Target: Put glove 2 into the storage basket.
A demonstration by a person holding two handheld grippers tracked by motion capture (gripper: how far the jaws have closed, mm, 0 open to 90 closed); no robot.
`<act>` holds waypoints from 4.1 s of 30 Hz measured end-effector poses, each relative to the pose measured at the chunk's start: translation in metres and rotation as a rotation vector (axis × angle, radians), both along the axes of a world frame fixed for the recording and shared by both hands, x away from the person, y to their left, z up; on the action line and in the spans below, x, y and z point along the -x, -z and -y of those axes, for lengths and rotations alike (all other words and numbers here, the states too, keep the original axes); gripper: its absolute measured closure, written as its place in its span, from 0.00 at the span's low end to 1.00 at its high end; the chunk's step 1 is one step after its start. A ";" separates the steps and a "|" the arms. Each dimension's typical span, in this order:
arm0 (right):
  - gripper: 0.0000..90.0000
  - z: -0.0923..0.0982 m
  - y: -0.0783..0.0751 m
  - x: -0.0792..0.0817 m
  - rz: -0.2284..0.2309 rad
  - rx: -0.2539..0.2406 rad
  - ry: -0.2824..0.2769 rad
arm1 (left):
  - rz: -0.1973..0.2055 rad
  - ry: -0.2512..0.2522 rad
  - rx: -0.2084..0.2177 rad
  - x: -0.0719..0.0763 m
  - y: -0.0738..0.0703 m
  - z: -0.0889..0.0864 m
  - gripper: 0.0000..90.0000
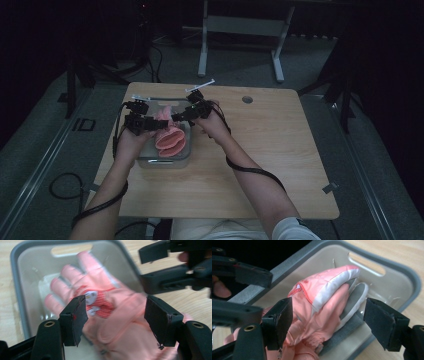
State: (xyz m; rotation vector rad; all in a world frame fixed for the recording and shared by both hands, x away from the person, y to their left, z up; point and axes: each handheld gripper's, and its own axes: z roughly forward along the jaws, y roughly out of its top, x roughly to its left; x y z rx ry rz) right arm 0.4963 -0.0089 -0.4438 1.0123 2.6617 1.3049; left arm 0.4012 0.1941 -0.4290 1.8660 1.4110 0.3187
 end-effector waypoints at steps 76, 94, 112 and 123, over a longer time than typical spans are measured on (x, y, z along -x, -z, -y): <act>0.19 0.183 0.076 0.070 0.145 0.066 0.012 | 0.159 0.565 -0.142 0.080 0.074 0.195 0.02; 0.17 0.203 0.096 0.087 0.183 0.091 0.038 | 0.137 0.570 -0.158 0.086 0.107 0.198 0.02; 0.16 0.230 0.112 0.091 0.227 0.090 0.133 | 0.133 0.533 -0.165 0.082 0.127 0.191 0.02; 0.16 0.234 0.116 0.090 0.225 0.092 0.147 | 0.139 0.533 -0.170 0.082 0.128 0.189 0.02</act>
